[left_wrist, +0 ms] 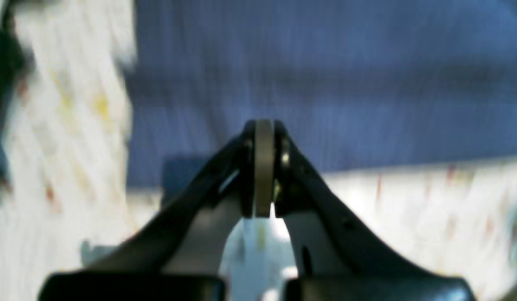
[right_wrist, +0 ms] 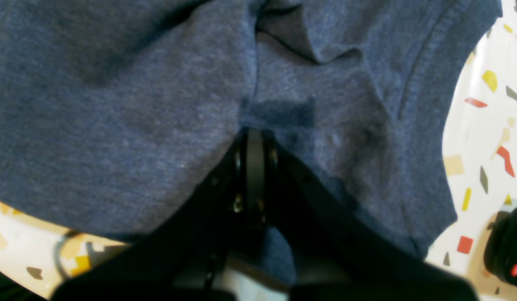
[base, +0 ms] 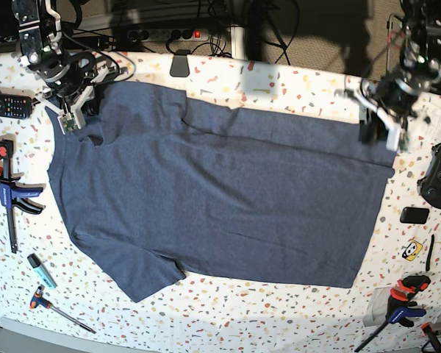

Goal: Fold the T-shirt properly
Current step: 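Release the shoulder edge and lift both grippers, then move the left gripper to the hem corner and grasp it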

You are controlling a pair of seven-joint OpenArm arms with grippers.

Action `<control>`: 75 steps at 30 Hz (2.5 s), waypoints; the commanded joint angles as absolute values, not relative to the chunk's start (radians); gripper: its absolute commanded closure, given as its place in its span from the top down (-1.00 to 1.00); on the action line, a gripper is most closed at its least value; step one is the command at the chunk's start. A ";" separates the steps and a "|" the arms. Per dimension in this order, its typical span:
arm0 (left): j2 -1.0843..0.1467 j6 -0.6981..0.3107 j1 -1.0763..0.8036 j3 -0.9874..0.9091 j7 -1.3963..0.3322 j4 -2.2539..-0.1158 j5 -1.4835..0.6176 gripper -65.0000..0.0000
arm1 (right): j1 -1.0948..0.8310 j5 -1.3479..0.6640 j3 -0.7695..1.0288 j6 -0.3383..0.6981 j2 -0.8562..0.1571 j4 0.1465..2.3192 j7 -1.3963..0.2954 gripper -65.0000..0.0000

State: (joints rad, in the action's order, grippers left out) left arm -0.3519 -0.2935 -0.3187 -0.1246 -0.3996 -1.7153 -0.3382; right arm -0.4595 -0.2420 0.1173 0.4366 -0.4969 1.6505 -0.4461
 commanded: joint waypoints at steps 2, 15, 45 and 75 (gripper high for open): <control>-0.363 -0.290 -0.274 -0.130 -0.390 -1.710 -0.349 -1.00 | -0.466 -0.236 0.119 0.449 -0.507 1.653 -0.489 -1.00; -0.363 -0.326 -0.232 -0.130 -0.443 -1.381 -0.133 -1.00 | -0.466 -0.236 0.119 0.449 -0.507 1.653 -0.499 -1.00; -0.369 -0.381 -0.543 -0.131 -0.401 -1.674 -0.191 -1.00 | -0.638 -0.180 0.213 0.449 -0.507 1.792 -0.509 -1.00; -0.369 -0.322 -0.204 -0.196 -0.400 -1.813 -0.295 -0.49 | -0.422 -0.292 0.373 0.447 -0.507 1.893 -0.506 -0.73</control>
State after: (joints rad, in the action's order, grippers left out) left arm -0.3538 -0.3244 -0.2096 -0.1894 -0.4225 -1.7962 -0.2897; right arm -0.4259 -0.2890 0.3653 0.4469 -0.4919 1.8759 -0.5251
